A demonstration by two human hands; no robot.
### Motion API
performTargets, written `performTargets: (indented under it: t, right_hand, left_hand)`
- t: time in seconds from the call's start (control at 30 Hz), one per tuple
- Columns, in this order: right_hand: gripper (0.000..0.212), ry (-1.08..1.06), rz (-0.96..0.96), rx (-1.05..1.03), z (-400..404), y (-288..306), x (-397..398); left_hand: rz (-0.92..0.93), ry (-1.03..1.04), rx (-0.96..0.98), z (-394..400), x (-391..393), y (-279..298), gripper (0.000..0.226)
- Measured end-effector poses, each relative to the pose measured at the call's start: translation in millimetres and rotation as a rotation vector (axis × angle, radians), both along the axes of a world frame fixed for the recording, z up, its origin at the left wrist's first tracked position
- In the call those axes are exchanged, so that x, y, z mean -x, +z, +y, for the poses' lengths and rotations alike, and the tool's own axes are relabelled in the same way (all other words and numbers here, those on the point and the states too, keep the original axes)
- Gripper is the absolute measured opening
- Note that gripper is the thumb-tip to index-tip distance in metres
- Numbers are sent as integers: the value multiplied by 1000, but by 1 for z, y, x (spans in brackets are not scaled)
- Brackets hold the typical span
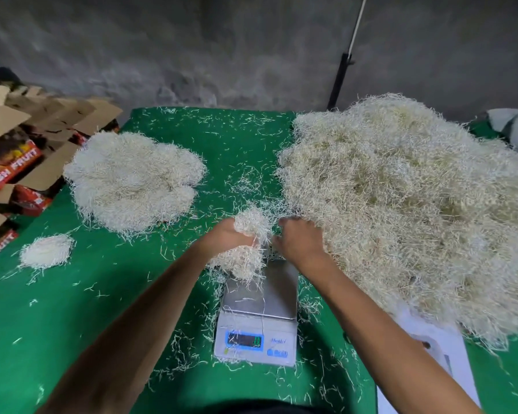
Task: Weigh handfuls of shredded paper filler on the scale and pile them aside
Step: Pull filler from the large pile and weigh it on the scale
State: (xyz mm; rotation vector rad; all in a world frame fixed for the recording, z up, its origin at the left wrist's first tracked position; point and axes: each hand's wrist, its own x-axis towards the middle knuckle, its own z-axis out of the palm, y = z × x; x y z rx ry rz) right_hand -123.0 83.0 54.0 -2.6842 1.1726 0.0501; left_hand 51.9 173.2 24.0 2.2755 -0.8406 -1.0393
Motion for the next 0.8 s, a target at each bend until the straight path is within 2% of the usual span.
performTargets:
  t: [0.07,0.1,0.2,0.27,0.33,0.4,0.47,0.57,0.6,0.63,0.7,0.8]
  right_hand:
    - [34,138,-297,-367,16,-2,-2]
    - [34,164,-388,-490,22,-6,-1]
    - [30,32,-551,-543,25,-32,8]
    - [31,-139,-695,-535,20,-49,17]
    - [59,-318,-778,-589,17,-57,25]
    - [85,-345,-671,-594,17,-69,35]
    - [94,-295,-490,-498,19,-88,53]
    - [80,-394,-527,-429,19,-120,90]
    - [78,-430,-565,-446,21,-130,103]
    - [79,-451,-588,-480,25,-141,115]
    - [87,-447,-585,-526,40,-162,138]
    - [81,-437,-533,-532,62,-183,154]
  left_hand:
    - [21,-134,101,1,17,-2,34]
    - [48,-189,150,2,23,-6,30]
    - [122,-205,210,17,28,-9,80]
    - [216,-108,347,30,22,-13,87]
    - [208,-20,478,43,24,-20,77]
    - [54,5,509,53,30,-32,57]
    - [-7,-41,485,66,34,-52,44]
    - [154,56,483,92,35,-73,33]
    - [172,147,506,102,34,-81,30]
    - [109,220,509,113,35,-92,32]
    - [-59,280,366,135,37,-121,31]
    - [-417,38,2,166,58,-171,52]
